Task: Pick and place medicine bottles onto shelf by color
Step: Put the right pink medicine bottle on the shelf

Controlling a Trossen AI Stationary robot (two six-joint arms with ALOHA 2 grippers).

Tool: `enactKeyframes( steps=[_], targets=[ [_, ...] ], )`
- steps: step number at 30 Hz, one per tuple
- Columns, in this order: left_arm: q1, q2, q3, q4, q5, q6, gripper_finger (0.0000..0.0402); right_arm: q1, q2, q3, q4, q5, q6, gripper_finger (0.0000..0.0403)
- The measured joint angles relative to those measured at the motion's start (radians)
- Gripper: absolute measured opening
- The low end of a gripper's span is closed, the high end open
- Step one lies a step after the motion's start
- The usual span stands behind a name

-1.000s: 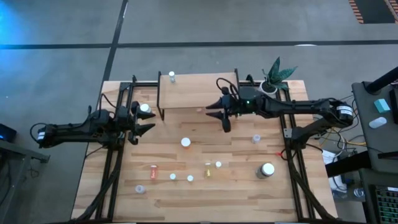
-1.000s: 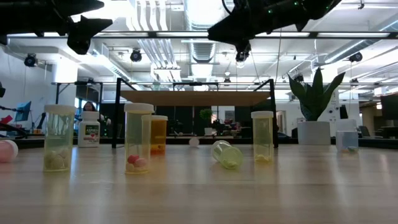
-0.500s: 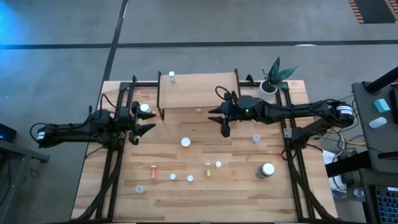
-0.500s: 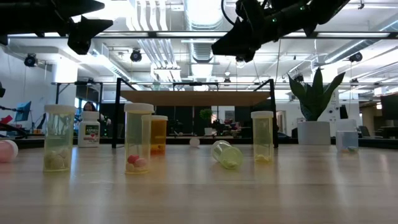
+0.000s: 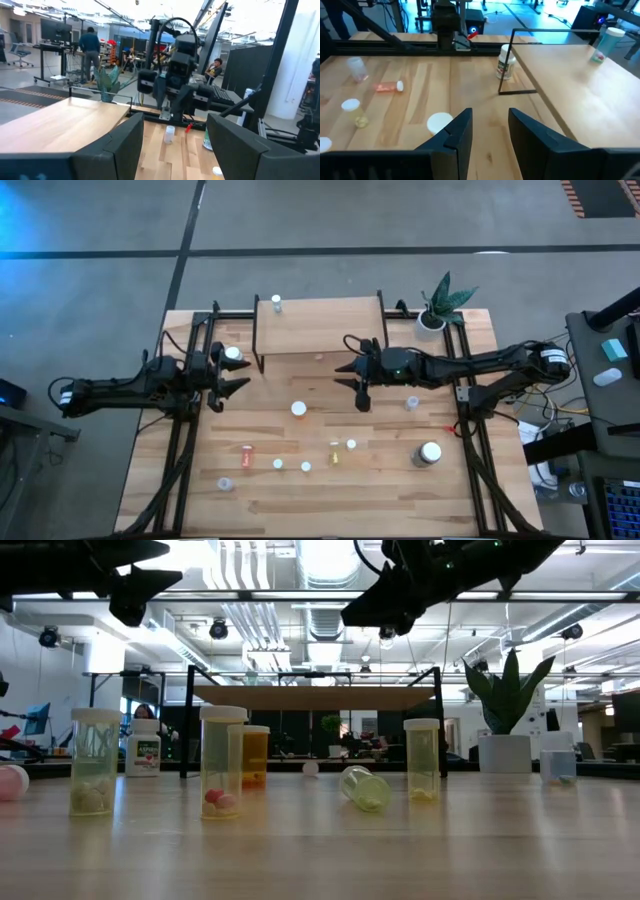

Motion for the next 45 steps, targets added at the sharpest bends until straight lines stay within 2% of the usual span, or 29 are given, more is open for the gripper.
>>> enactKeyframes(
  steps=[5,13,23,33,45],
  targets=[
    [0.0,0.0,0.0,0.004,0.0,-0.002,0.0203,0.026,0.0,-0.019,0.0,0.032,0.047,0.0117],
    [0.0,0.0,0.0,0.005,0.001,-0.003,0.0203,0.133,0.005,-0.04,0.002,0.241,0.069,0.0118],
    [0.0,0.002,0.0,0.033,0.001,0.002,0.0203,0.196,0.062,-0.04,0.015,0.362,0.132,0.0118],
    [0.0,0.0,0.001,0.037,0.001,0.077,0.0203,0.199,0.144,-0.04,0.077,0.423,0.191,0.0118],
    [0.0,0.001,0.001,0.031,0.004,0.101,0.0203,0.201,0.148,-0.04,0.08,0.497,0.239,0.0118]
  ],
)
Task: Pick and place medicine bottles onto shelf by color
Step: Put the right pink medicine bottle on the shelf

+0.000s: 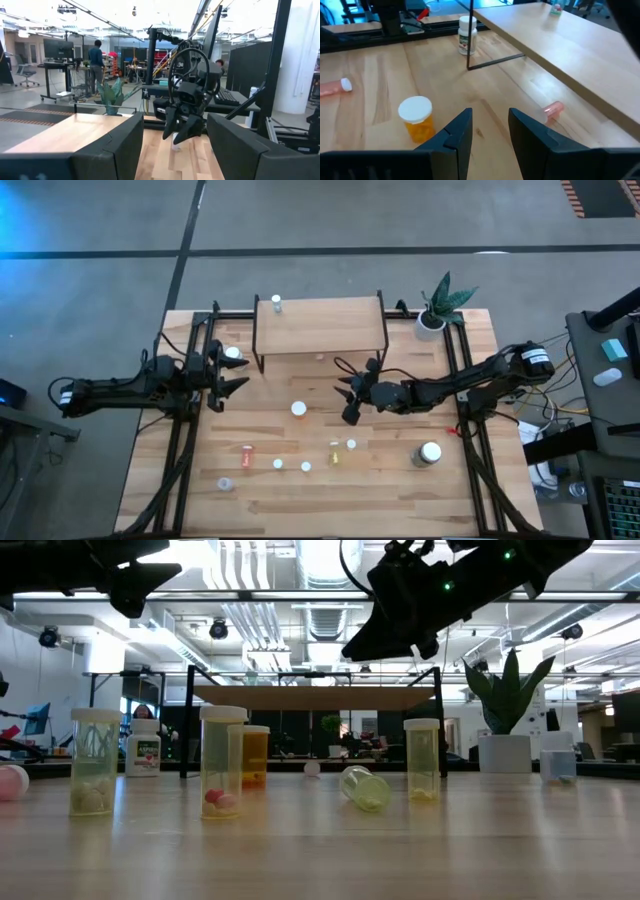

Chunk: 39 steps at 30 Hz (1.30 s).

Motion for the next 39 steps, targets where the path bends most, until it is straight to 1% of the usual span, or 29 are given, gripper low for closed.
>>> enactKeyframes(
  steps=[2,9,29,32,36,39],
  targets=[
    [0.0,-0.001,0.0,-0.006,0.0,0.0,0.0203,0.003,0.0,0.0,-0.001,0.016,0.008,0.0118],
    [0.0,-0.001,0.0,-0.005,0.017,0.005,0.0203,0.006,0.0,0.0,-0.004,0.026,0.031,0.0118],
    [0.0,-0.008,0.0,-0.003,0.023,0.003,0.0203,0.006,0.0,-0.001,-0.043,0.008,0.129,0.0118],
    [0.0,-0.01,0.0,-0.003,0.022,-0.003,0.0203,0.006,0.013,-0.001,-0.048,0.008,0.158,0.0118],
    [0.0,-0.01,0.0,-0.003,0.022,-0.003,0.0203,0.006,0.055,-0.001,-0.053,0.008,0.175,0.0118],
    [0.0,-0.006,0.0,-0.003,0.022,-0.004,0.0203,0.006,0.09,-0.001,-0.047,0.008,0.218,0.0118]
  ],
)
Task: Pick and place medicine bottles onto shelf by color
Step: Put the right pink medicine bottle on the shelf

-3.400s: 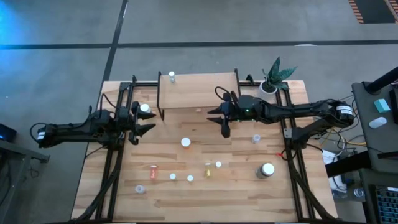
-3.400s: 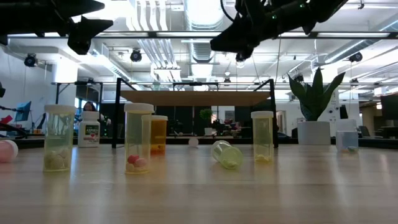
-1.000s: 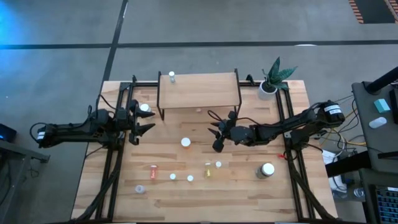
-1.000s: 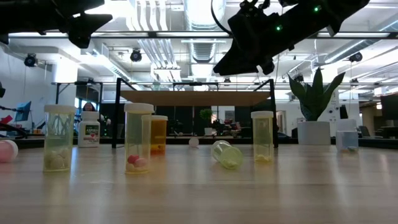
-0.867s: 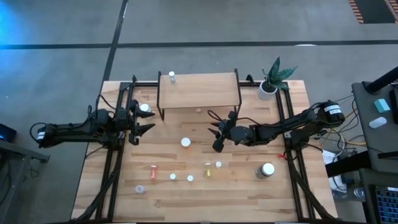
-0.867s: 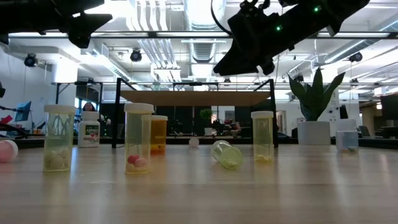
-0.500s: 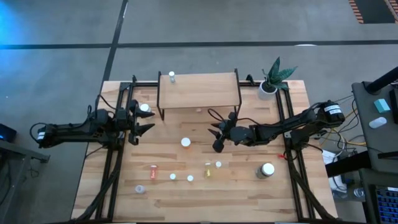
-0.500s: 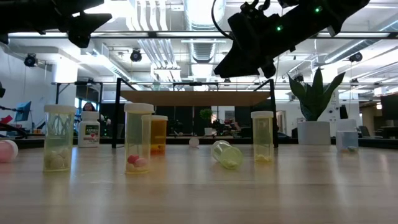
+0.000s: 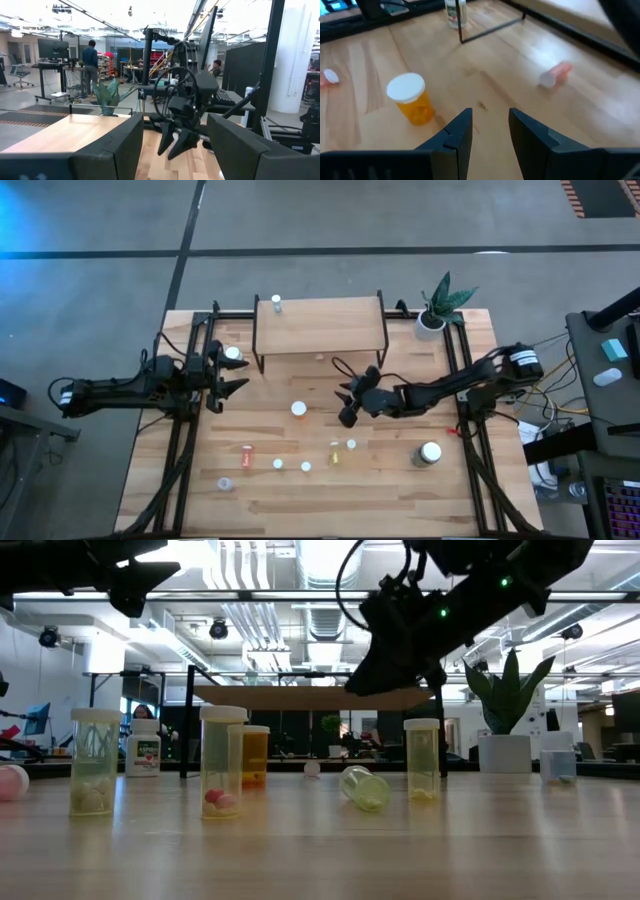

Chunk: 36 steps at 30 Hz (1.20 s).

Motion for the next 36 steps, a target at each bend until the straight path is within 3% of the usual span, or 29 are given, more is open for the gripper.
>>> enactKeyframes(
  steps=[6,18,28,36],
  targets=[
    [0.0,0.0,0.0,0.0,0.0,-0.001,0.0203,0.0,0.039,0.0,0.019,0.056,0.027,0.0134],
    [0.0,0.004,0.0,-0.001,-0.002,-0.004,0.0203,-0.002,0.086,0.0,0.061,0.164,0.138,0.0226],
    [0.0,0.003,0.0,0.0,-0.001,-0.003,0.0203,-0.012,0.192,0.0,0.231,0.2,0.137,0.0233],
    [0.0,0.004,0.0,0.0,-0.001,-0.002,0.0203,-0.046,0.261,0.032,0.253,0.271,0.188,0.0233]
  ],
)
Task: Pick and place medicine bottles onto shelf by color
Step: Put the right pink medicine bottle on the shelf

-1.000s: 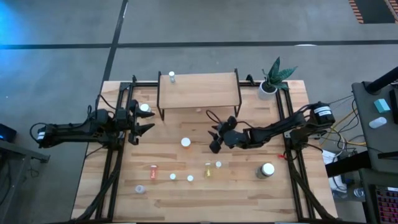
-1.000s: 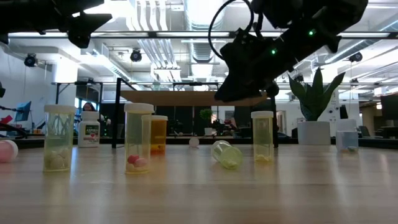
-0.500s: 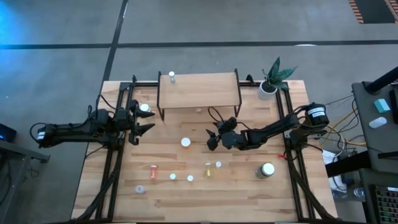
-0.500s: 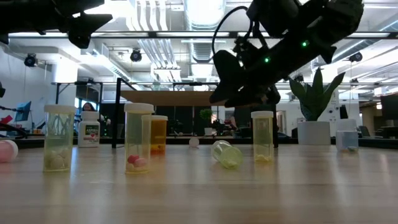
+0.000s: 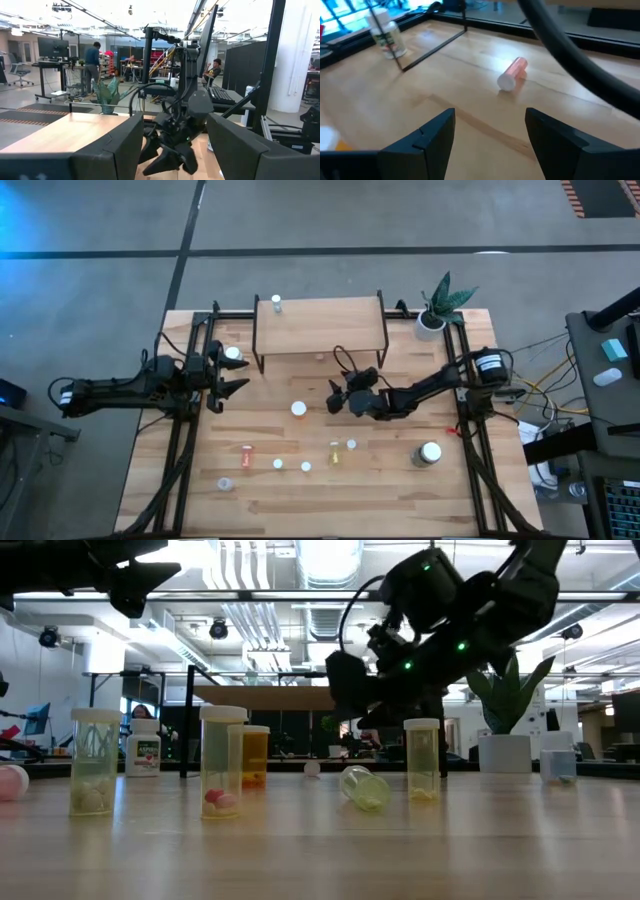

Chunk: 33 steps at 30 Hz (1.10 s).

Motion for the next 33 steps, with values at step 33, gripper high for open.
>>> enactKeyframes(
  steps=[33],
  targets=[
    [0.0,-0.001,0.0,-0.033,0.001,0.001,0.0203,-0.079,0.343,0.333,-0.005,0.024,-0.056,0.0246]
  ],
)
